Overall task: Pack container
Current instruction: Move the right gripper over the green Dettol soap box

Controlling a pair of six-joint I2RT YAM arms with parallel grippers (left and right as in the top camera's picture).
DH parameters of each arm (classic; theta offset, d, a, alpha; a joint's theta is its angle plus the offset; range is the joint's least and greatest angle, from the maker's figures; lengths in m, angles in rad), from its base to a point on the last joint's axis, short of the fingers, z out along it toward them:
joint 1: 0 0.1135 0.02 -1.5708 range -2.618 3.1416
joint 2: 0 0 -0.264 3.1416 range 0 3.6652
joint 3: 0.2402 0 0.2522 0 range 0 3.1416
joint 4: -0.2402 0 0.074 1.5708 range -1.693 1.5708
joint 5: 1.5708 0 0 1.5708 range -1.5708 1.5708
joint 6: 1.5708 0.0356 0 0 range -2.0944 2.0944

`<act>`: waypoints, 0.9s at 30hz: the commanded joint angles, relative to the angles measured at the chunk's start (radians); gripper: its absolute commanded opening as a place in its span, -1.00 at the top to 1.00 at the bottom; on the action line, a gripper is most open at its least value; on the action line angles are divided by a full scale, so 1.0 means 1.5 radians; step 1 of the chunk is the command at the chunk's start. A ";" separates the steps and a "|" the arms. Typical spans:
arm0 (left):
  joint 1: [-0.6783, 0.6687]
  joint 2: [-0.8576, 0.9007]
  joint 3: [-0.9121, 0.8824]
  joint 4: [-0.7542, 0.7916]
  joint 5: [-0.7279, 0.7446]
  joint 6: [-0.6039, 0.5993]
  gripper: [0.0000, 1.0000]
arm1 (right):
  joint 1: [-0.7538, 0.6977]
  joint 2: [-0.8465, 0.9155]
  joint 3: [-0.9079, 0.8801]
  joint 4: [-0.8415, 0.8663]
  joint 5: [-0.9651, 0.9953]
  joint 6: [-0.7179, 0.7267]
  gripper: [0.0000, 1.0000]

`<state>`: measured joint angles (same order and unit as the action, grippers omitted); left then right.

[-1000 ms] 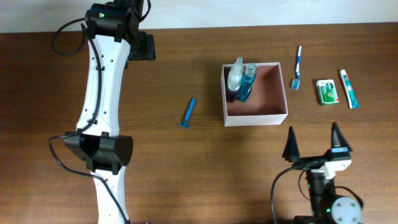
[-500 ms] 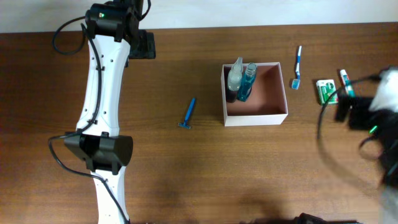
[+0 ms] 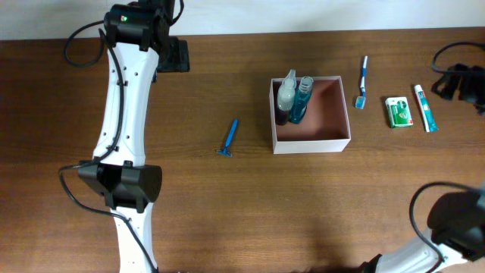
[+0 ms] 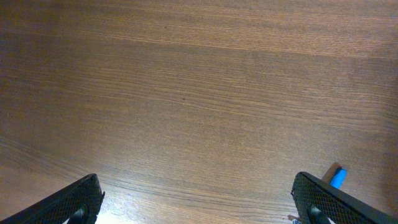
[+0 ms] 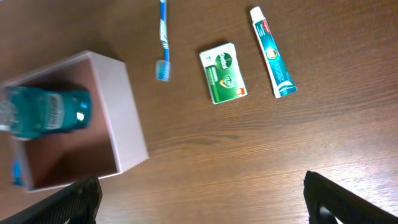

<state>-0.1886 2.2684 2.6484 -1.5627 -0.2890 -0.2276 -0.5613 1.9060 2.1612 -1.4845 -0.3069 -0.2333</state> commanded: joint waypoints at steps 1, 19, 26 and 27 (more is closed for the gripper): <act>0.001 -0.004 -0.001 0.004 -0.007 0.003 -0.99 | 0.035 0.050 0.020 0.026 0.066 -0.045 -0.98; 0.001 -0.004 -0.001 0.013 -0.007 0.003 -0.99 | 0.123 0.209 0.020 0.101 0.121 -0.050 -0.98; 0.001 -0.004 -0.001 0.037 -0.008 0.004 -0.99 | 0.126 0.214 -0.005 0.175 0.128 -0.121 -0.98; 0.001 -0.004 -0.001 0.043 -0.008 0.004 -0.99 | 0.125 0.217 -0.007 0.178 0.131 -0.121 -0.98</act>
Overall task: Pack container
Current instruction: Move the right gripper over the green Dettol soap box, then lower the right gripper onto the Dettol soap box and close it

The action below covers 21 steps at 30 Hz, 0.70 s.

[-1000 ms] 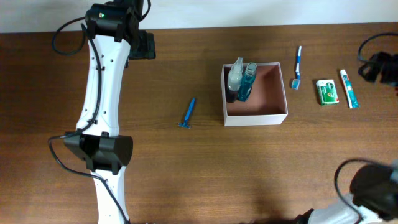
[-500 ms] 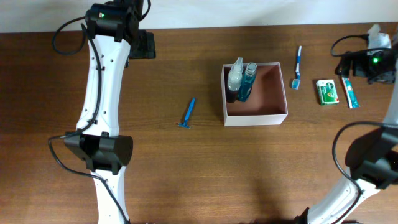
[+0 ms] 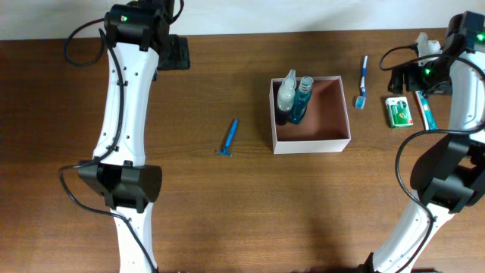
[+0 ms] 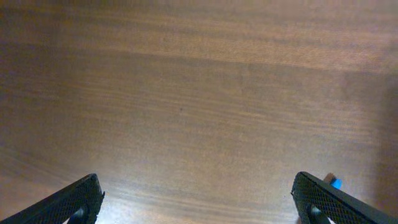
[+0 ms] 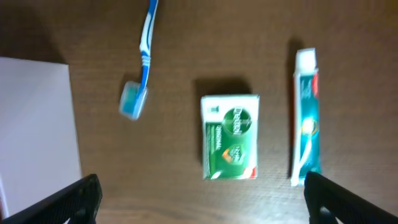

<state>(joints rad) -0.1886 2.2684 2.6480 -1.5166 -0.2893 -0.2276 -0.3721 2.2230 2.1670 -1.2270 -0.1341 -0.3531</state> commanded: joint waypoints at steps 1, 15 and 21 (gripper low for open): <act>0.001 -0.004 -0.001 0.017 -0.007 0.003 -0.99 | -0.001 0.010 -0.011 0.007 0.023 -0.041 -0.98; 0.001 -0.004 -0.001 0.014 -0.007 0.004 -0.99 | -0.001 0.082 -0.012 0.003 0.080 -0.042 -0.98; 0.001 -0.004 -0.001 0.014 -0.007 0.004 -0.99 | -0.001 0.112 -0.012 0.008 0.080 -0.058 -0.98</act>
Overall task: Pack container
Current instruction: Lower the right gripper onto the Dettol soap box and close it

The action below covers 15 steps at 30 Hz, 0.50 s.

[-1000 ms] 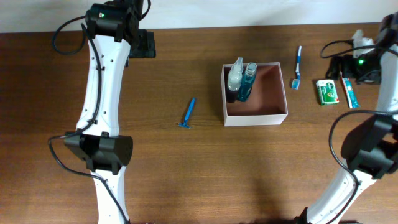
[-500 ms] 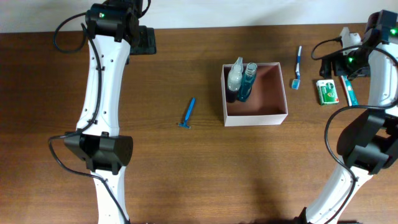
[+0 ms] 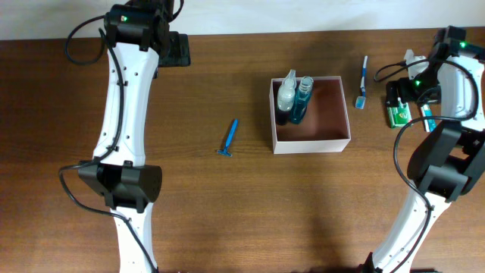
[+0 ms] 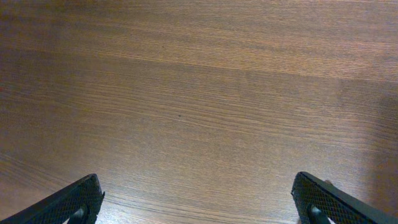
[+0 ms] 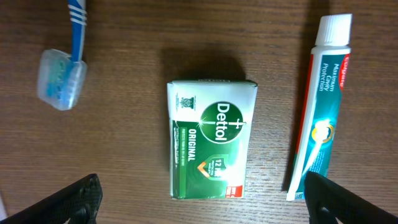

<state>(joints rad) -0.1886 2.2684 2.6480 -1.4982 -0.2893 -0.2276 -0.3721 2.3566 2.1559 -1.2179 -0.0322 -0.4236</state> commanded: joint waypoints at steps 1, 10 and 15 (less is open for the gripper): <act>0.001 -0.004 -0.001 0.002 -0.007 0.004 -0.99 | -0.001 0.026 -0.005 0.002 0.012 -0.010 -0.98; 0.001 -0.004 -0.001 0.002 -0.007 0.004 -0.99 | -0.001 0.051 -0.006 0.000 0.012 -0.009 -0.98; 0.001 -0.004 -0.001 0.002 -0.007 0.004 -0.99 | -0.001 0.053 -0.006 0.010 0.012 -0.009 -0.98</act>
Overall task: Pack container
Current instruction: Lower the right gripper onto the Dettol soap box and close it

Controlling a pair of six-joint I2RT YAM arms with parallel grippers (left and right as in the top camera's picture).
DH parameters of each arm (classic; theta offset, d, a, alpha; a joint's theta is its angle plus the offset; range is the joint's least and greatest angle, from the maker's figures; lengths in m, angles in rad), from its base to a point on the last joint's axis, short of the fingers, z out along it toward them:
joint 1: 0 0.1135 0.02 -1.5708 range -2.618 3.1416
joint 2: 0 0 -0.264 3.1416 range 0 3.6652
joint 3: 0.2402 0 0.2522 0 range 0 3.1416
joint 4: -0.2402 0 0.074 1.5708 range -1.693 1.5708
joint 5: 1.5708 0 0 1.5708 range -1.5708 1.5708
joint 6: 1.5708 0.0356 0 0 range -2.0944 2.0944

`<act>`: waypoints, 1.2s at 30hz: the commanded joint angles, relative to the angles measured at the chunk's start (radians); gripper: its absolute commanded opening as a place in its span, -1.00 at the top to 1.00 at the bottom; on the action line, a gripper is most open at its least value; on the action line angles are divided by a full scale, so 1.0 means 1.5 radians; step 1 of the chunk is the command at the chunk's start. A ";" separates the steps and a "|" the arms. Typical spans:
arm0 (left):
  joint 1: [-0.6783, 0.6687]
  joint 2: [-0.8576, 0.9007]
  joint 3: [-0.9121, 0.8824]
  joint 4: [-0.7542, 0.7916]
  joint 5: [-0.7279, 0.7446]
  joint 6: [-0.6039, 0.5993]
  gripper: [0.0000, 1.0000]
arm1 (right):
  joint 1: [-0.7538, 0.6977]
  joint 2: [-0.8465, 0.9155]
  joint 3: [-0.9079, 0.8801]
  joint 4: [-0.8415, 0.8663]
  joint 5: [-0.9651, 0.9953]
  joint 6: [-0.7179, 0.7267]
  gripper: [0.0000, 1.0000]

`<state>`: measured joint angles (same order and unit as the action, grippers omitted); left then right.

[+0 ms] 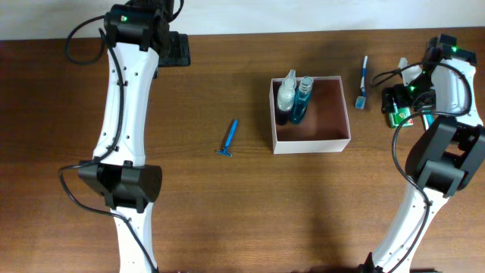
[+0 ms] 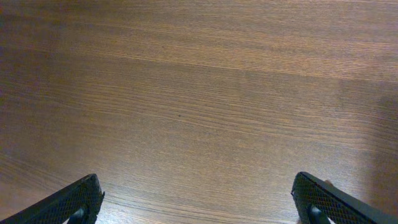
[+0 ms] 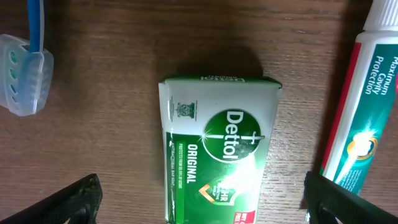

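A white box (image 1: pixel 311 142) with a brown inside stands mid-table, holding a clear bottle (image 1: pixel 286 94) and a blue mouthwash bottle (image 1: pixel 301 97). My right gripper (image 3: pixel 204 210) hangs open right over a green Dettol soap pack (image 3: pixel 217 143), one finger on each side, apart from it. The soap (image 1: pixel 400 115) lies right of the box. Beside it lie a capped blue toothbrush (image 3: pixel 26 56) and a toothpaste tube (image 3: pixel 367 106). My left gripper (image 2: pixel 199 205) is open over bare wood at the far left. A blue razor (image 1: pixel 229 138) lies left of the box.
The toothbrush (image 1: pixel 363 82) lies between the box and the soap. Both white arms reach in from the near edge, the left arm (image 1: pixel 125 114) along the left side, the right arm (image 1: pixel 439 152) along the right edge.
My right gripper has come lower over the soap pack, which now fills more of the wrist view. It stays open. The left gripper has not moved.
My right gripper was open high at the far right, seeing the box, toothbrush, soap and toothpaste. It then stood above the soap, and has come closer at each moment since. The left gripper has shifted slightly over bare wood, staying open.
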<state>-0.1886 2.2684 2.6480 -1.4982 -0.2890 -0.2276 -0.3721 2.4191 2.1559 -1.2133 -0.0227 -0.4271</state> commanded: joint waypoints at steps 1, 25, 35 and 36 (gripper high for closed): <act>0.001 -0.004 -0.001 0.002 -0.007 0.004 -0.99 | -0.001 0.012 -0.006 0.010 0.005 -0.007 -0.98; 0.001 -0.004 -0.001 0.002 -0.007 0.004 -0.99 | -0.001 0.041 -0.006 0.017 0.003 -0.007 -0.98; 0.001 -0.004 -0.001 0.002 -0.007 0.004 -0.99 | -0.001 0.061 -0.006 0.005 0.003 -0.007 -0.98; 0.001 -0.004 -0.001 0.002 -0.007 0.004 -0.99 | -0.001 0.061 -0.006 0.005 0.003 -0.007 -0.98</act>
<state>-0.1886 2.2684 2.6480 -1.4982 -0.2893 -0.2272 -0.3721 2.4847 2.1555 -1.2022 -0.0227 -0.4274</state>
